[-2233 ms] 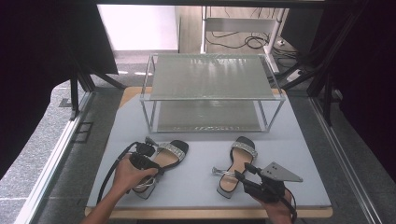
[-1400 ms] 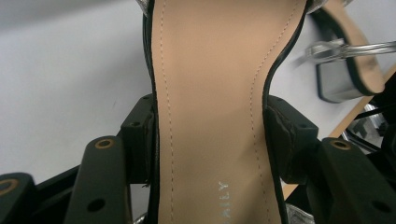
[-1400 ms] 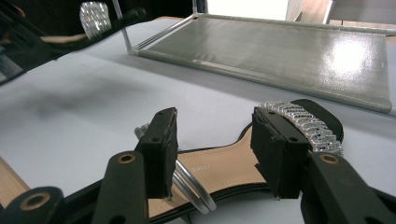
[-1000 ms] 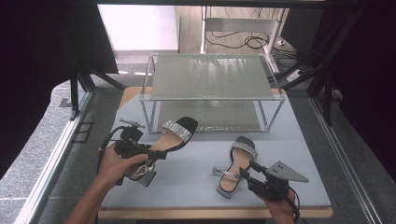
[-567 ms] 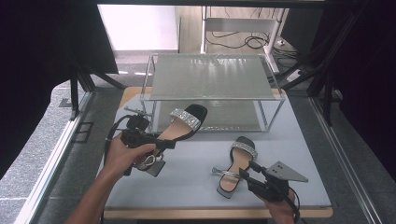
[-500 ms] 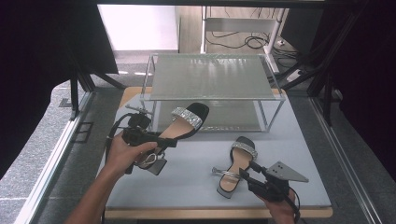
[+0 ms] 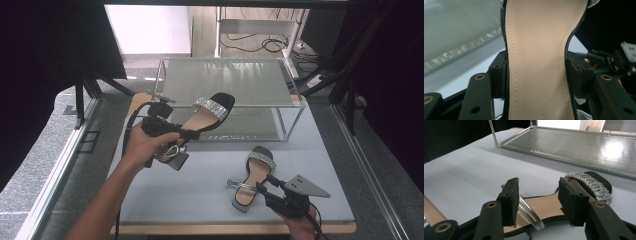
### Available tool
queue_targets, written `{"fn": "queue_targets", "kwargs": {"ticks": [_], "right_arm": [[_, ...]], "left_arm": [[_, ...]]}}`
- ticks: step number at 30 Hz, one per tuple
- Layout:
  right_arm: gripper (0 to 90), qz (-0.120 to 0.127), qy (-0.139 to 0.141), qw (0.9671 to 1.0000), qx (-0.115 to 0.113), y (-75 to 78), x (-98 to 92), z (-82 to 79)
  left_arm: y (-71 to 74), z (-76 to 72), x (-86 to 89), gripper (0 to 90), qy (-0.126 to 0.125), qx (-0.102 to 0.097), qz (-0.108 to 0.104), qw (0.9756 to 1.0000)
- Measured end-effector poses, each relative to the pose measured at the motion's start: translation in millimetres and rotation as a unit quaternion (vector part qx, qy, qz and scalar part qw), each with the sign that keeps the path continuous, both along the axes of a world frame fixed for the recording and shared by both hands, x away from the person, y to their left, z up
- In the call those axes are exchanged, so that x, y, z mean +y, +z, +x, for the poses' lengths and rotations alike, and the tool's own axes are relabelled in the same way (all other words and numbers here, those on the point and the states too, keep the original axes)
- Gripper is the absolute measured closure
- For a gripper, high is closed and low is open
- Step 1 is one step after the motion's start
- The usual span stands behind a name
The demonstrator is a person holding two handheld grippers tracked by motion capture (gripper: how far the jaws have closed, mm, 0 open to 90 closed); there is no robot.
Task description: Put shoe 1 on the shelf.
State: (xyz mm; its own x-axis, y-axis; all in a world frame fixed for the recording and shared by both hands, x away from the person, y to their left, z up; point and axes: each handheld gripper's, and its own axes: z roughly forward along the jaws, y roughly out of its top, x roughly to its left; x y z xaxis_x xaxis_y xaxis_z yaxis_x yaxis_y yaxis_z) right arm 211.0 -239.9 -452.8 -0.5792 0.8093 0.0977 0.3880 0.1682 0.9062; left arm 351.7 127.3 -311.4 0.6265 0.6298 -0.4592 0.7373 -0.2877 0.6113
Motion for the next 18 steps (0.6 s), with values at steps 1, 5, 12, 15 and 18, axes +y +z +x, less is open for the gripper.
{"fn": "queue_targets", "kwargs": {"ticks": [1, 5, 12, 15, 18], "right_arm": [[51.4, -0.002, 0.003, 1.0000, 0.000, -0.6, 1.0, -1.0], [51.4, -0.004, 0.003, 1.0000, 0.001, -1.5, 0.9, -2.3], [51.4, 0.009, 0.005, 0.9999, 0.007, -2.9, -2.5, -4.6], [51.4, 0.009, 0.003, 0.9999, 0.007, -3.1, -4.5, -7.0], [51.4, 0.011, 0.003, 0.9999, 0.009, -3.5, -4.9, -8.1]], "left_arm": [[5.4, 8.0, -5.5, 43.0, 0.001, 0.000, 0.002, 1.0000], [14.0, 17.0, -13.3, 43.0, 0.006, -0.003, 0.002, 1.0000], [25.5, 34.0, -20.0, 43.0, 0.008, -0.006, -0.008, 0.9999], [28.2, 42.6, -23.2, 43.0, 0.010, -0.005, -0.007, 0.9999], [30.9, 52.7, -26.0, 43.0, 0.012, -0.004, -0.005, 0.9999]]}}
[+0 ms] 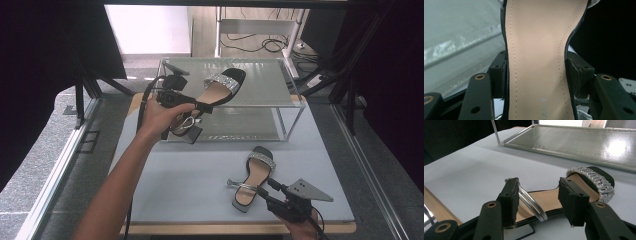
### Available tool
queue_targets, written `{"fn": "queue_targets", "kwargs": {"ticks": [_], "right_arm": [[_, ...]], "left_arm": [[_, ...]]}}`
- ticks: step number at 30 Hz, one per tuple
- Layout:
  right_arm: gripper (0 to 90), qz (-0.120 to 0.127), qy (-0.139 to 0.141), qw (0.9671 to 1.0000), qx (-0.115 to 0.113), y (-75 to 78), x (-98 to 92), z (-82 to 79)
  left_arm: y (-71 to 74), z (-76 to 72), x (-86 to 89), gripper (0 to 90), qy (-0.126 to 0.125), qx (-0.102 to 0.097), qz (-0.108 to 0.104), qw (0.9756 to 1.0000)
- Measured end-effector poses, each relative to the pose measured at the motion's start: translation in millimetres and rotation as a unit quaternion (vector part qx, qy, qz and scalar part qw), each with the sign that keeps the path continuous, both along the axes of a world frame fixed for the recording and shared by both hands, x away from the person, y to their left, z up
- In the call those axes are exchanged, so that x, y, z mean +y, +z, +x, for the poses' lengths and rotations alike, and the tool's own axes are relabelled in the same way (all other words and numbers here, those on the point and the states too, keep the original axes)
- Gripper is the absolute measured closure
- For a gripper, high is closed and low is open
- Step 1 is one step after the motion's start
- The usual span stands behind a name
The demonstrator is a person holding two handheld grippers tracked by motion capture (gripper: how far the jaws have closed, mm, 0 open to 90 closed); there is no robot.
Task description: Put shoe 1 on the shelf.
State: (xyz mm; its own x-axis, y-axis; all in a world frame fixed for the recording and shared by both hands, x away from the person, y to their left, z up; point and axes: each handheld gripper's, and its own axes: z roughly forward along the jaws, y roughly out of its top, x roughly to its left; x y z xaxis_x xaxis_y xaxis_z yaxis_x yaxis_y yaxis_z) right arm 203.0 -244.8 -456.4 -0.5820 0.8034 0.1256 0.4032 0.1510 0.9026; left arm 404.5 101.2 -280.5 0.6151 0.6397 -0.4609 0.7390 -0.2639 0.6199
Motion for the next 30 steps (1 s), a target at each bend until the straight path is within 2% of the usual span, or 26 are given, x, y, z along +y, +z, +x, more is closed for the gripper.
{"fn": "queue_targets", "kwargs": {"ticks": [1, 4, 5, 9, 11, 15, 19, 23, 24, 30], "right_arm": [[51.4, 0.001, 0.000, 1.0000, 0.001, -0.4, 0.3, 0.2], [51.4, 0.001, 0.003, 1.0000, 0.004, -0.5, 1.5, 1.1], [51.4, 0.001, 0.006, 1.0000, 0.004, -0.2, 2.9, 1.3], [51.3, -0.002, 0.012, 0.9999, 0.001, 0.0, 3.8, 1.1], [51.3, 0.000, 0.012, 0.9999, 0.003, -0.5, 2.8, 0.6], [51.3, 0.003, 0.010, 0.9999, 0.003, -0.3, 1.2, 1.5], [51.3, 0.001, 0.014, 0.9999, 0.002, 0.1, 1.4, 1.6], [51.2, -0.014, 0.028, 0.9995, 0.003, -1.2, 5.7, 1.3], [51.2, -0.014, 0.030, 0.9994, 0.004, -1.4, 6.7, 1.0], [50.9, -0.018, 0.032, 0.9993, 0.008, -2.4, 7.4, 1.9]], "left_arm": [[1.2, 7.5, -1.8, 43.0, 0.008, 0.002, 0.002, 1.0000], [1.0, 15.8, -2.1, 43.0, 0.015, 0.004, 0.000, 0.9999], [0.6, 23.9, -2.4, 43.0, 0.022, 0.008, -0.001, 0.9997], [1.2, 33.9, -4.3, 43.0, 0.033, 0.012, 0.001, 0.9994], [4.5, 43.6, -9.6, 43.0, 0.040, 0.018, -0.005, 0.9990], [8.9, 53.9, -17.1, 43.0, 0.047, 0.017, -0.010, 0.9987], [7.8, 69.6, -24.6, 43.0, 0.055, 0.028, -0.005, 0.9981], [3.9, 75.8, -25.7, 43.0, 0.062, 0.034, -0.007, 0.9975], [2.1, 79.4, -25.6, 43.0, 0.065, 0.037, -0.001, 0.9972], [3.5, 87.7, -23.5, 43.0, 0.080, 0.041, -0.001, 0.9960]]}}
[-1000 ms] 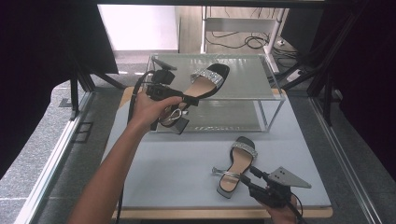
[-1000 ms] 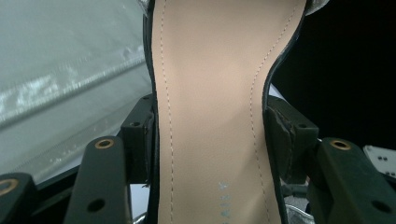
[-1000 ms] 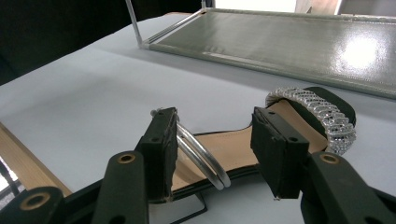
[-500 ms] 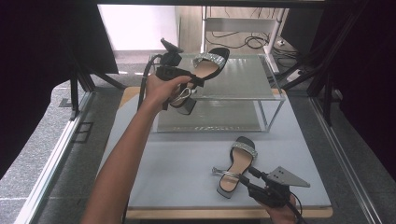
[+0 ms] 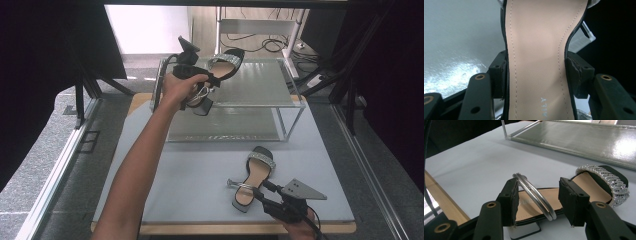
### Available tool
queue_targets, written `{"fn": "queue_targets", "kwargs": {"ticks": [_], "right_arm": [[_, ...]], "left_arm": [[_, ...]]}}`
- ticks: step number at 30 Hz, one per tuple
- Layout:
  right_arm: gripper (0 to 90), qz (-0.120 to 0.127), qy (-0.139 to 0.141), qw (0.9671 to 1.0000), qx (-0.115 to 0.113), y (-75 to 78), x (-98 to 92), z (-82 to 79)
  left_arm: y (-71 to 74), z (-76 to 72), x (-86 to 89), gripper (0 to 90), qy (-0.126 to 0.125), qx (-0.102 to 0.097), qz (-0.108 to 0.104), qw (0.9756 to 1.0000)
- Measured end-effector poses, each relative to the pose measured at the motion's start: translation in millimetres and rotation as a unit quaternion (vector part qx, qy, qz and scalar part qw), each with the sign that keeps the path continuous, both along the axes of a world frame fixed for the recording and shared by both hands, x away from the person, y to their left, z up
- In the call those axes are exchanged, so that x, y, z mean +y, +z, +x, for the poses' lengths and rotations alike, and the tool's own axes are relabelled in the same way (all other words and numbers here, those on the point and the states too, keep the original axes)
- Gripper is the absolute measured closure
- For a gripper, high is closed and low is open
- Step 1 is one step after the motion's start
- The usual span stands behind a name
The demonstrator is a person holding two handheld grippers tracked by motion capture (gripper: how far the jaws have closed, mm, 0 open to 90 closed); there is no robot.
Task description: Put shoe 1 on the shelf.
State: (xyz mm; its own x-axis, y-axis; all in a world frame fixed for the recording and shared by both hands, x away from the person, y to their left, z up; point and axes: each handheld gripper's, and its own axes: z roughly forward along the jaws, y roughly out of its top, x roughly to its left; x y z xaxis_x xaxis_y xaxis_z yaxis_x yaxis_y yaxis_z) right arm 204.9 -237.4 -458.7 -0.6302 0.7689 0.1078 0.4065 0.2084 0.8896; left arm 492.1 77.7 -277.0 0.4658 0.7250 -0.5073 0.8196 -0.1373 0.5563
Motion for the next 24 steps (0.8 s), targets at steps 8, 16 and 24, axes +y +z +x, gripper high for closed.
{"fn": "queue_targets", "kwargs": {"ticks": [8, 16, 24], "right_arm": [[51.0, 0.006, -0.016, 0.9998, -0.006, 0.9, -3.9, 0.8], [50.5, 0.003, -0.025, 0.9997, -0.004, 1.8, -3.7, 0.6], [50.5, 0.005, -0.030, 0.9995, -0.009, 4.7, -4.5, -2.8]], "left_arm": [[3.9, 21.9, 2.5, 43.0, 0.031, 0.007, 0.009, 0.9994], [0.1, 43.6, -4.1, 42.9, 0.054, 0.014, 0.029, 0.9980], [-16.1, 65.6, -7.7, 42.9, 0.104, 0.048, 0.039, 0.9926]]}}
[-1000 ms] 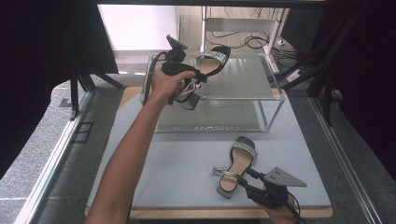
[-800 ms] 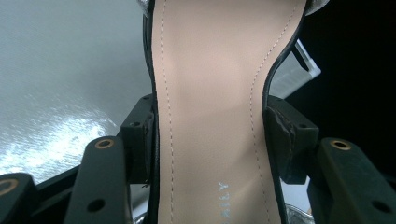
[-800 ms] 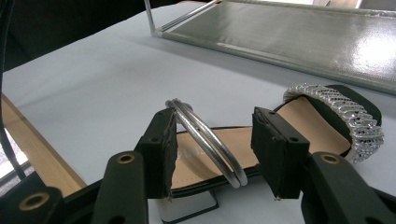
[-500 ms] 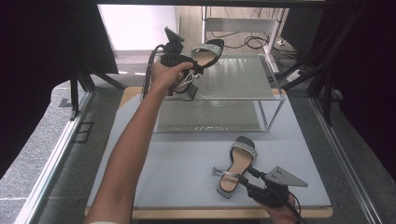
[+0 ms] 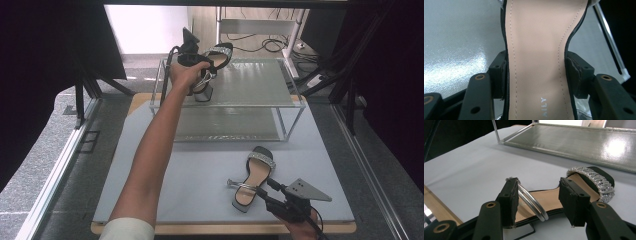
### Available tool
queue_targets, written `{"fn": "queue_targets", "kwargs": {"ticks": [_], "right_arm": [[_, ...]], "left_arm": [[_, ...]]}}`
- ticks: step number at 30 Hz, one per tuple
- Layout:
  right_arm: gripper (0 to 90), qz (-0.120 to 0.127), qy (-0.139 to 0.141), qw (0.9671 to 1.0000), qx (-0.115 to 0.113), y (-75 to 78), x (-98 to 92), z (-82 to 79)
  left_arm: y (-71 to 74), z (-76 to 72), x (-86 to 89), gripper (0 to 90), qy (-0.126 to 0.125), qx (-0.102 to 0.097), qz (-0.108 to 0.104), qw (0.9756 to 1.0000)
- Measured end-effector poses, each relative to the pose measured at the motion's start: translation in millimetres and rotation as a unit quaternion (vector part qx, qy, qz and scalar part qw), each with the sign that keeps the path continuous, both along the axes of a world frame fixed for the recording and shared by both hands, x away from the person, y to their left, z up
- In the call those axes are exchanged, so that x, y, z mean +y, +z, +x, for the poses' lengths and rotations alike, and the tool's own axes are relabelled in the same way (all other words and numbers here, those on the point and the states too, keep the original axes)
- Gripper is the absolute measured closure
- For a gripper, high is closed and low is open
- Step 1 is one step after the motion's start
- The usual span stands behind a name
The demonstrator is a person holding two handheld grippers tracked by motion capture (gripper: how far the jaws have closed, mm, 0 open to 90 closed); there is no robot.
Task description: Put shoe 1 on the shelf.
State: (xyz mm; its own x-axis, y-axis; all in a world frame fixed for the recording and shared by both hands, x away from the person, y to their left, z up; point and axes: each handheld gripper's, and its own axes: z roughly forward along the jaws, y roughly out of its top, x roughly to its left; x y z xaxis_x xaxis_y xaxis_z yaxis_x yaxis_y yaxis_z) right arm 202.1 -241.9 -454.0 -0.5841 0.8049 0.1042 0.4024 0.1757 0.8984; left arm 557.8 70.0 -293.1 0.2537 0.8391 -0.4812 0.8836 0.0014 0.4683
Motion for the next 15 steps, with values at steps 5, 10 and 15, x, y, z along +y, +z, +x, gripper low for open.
{"fn": "queue_targets", "kwargs": {"ticks": [5, 10, 15], "right_arm": [[50.5, -0.003, 0.001, 1.0000, -0.004, 1.5, 0.4, -1.9], [50.5, -0.011, -0.004, 0.9999, -0.003, 1.0, 1.1, -2.0], [50.4, -0.011, 0.000, 0.9999, -0.001, 0.7, 3.1, -2.3]], "left_arm": [[-6.3, 5.1, -3.0, 42.9, 0.009, 0.004, 0.006, 0.9999], [-10.6, 10.1, -4.9, 42.7, 0.015, 0.009, 0.007, 0.9998], [-15.0, 14.0, -4.6, 42.4, 0.022, 0.020, 0.003, 0.9996]]}}
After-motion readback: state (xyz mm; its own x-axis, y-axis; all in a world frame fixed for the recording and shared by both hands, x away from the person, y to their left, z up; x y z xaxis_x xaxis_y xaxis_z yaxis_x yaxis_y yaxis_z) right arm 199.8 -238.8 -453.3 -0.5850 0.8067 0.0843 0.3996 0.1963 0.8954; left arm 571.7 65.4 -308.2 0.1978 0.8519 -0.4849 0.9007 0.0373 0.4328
